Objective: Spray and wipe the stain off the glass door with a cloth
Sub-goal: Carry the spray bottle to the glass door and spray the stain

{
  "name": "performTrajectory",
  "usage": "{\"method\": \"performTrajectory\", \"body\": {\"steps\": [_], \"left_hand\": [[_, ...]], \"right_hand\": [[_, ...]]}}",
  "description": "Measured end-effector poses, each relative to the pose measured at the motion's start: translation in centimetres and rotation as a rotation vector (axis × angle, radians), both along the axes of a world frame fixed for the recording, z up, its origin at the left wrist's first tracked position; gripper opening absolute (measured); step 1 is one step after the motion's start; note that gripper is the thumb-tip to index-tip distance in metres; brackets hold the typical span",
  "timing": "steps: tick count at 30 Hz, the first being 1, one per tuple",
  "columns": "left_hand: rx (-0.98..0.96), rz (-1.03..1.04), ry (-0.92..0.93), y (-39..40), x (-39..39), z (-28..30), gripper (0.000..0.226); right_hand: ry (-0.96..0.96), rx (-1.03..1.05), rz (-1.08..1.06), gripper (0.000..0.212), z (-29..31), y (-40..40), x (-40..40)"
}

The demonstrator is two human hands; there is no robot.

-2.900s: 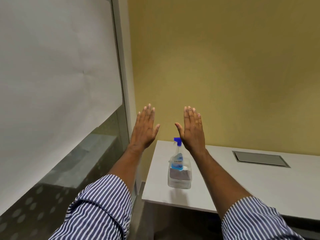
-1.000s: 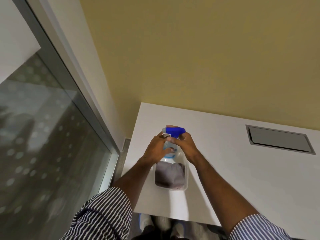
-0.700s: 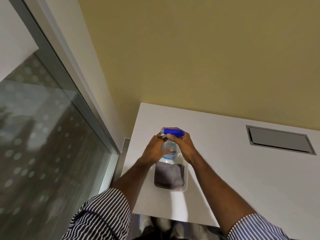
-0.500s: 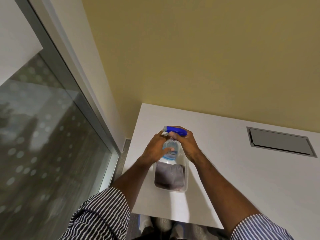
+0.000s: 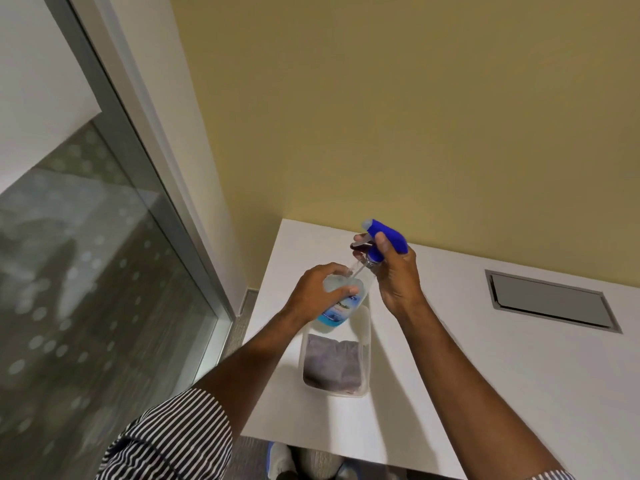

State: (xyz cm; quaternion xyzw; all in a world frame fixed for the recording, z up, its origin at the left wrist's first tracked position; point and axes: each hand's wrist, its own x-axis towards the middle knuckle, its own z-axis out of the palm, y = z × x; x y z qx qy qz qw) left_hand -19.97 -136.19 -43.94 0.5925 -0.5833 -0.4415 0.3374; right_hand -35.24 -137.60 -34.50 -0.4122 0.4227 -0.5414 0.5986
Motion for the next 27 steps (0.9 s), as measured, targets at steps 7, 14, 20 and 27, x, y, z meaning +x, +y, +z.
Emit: {"method": "performTrajectory", "body": {"steps": [7, 14, 20, 27], "left_hand": [[-0.123, 0.127, 0.138, 1.0, -0.8, 3.6, 0.027], [-0.182, 0.303, 0.188, 4.1, -0.8, 6.1, 0.022], [-0.319, 0.471, 0.226, 8.2, -2.1, 9.5, 0.038], [-0.447, 0.604, 0.278, 13.5, -3.3, 12.4, 0.067]], "right_hand": [[-0.138, 0.001, -0.106, 0.020, 4.6, 0.3, 0.1], [-0.148, -0.048, -0.037, 0.022, 9.5, 2.6, 0.9], [-0.121, -0.136, 0.075, 0.015, 13.4, 5.8, 1.3], [-0.076, -0.287, 0.350, 0.018, 16.6, 10.0, 0.6]]}}
